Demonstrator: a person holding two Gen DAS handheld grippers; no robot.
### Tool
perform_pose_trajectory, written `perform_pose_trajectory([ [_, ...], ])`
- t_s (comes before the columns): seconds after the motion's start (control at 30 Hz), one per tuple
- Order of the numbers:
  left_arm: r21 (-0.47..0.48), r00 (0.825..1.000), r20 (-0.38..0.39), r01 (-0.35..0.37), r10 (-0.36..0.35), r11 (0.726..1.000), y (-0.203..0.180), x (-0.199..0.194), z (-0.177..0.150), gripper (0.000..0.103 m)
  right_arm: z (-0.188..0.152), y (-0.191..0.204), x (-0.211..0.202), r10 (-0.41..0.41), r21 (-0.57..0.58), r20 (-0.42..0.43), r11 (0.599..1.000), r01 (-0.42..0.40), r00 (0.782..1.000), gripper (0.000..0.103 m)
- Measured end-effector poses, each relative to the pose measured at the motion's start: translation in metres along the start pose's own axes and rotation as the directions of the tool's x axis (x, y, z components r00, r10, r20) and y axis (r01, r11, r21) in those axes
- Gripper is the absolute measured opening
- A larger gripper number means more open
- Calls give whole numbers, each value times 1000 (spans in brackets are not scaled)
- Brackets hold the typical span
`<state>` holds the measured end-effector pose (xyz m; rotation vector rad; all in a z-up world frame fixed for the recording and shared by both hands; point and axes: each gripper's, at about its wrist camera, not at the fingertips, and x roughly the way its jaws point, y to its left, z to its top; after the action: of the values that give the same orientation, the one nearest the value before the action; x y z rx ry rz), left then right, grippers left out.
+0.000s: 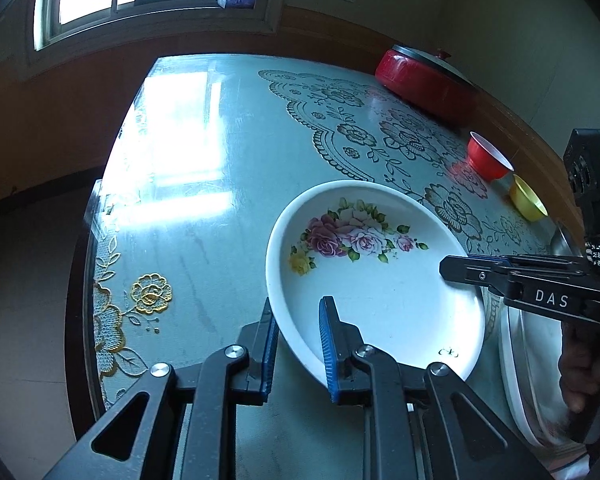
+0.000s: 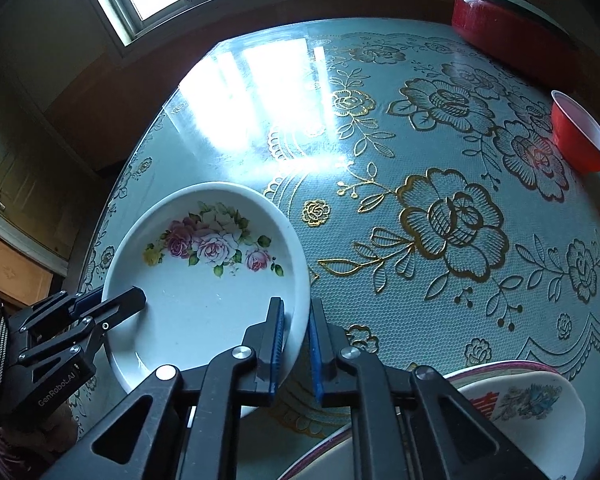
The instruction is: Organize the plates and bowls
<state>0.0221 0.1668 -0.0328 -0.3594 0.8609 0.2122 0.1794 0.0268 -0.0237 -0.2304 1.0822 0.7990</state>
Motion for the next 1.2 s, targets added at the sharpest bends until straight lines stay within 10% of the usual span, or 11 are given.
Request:
perform_pose_trajectory([
  [0.5,8,1000,-3,6,-6,1000,-1,2,0,23,6,14,14,-4,-101,-32,995,0,999,28],
  [1.2,-26,989,30,146,-145,989,25,-2,4,17,1,5,-16,34,65,45,997,-37,998,9],
])
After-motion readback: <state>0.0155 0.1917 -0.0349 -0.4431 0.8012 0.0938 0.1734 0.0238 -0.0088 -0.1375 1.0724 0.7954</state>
